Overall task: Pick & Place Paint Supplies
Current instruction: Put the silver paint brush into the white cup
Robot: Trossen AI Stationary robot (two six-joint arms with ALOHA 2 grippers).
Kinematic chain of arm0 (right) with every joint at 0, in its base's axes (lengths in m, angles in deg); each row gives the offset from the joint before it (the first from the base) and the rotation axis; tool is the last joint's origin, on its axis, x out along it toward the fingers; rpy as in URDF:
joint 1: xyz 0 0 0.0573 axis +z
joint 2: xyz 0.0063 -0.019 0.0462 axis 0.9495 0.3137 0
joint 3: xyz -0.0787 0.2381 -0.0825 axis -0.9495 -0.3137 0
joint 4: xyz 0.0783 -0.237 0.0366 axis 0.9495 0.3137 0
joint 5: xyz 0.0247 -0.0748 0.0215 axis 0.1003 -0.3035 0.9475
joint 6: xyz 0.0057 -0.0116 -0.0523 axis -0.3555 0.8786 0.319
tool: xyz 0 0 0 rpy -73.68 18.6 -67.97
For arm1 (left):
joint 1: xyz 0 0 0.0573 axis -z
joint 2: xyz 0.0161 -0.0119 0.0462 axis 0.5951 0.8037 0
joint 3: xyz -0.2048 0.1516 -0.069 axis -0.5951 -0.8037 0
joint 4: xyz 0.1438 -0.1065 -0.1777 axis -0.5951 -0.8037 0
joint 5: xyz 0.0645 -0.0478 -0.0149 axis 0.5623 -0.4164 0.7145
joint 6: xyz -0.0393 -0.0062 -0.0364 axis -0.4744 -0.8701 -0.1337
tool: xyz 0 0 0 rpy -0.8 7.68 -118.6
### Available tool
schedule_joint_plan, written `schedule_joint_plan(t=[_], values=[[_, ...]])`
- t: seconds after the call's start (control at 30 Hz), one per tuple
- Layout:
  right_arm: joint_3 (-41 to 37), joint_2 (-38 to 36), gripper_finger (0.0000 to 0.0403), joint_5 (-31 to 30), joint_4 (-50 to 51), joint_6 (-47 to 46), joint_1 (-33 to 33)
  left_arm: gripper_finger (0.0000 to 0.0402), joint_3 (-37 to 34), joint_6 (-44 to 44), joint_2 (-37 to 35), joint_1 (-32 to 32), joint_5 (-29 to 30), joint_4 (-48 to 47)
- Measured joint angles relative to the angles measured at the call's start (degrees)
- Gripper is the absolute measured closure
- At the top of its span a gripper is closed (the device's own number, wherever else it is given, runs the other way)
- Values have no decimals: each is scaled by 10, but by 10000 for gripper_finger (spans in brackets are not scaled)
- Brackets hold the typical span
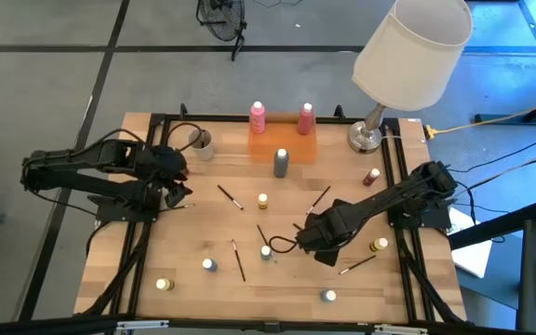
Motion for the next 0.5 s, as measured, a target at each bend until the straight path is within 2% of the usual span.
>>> schedule_joint_plan(t=[0.3,0.5], values=[[-17,1,176,44,-78,-24,5,151,0,1,0,0,0,-1],[-17,3,176,44,-90,-60,5,151,0,2,0,0,-2,-1]])
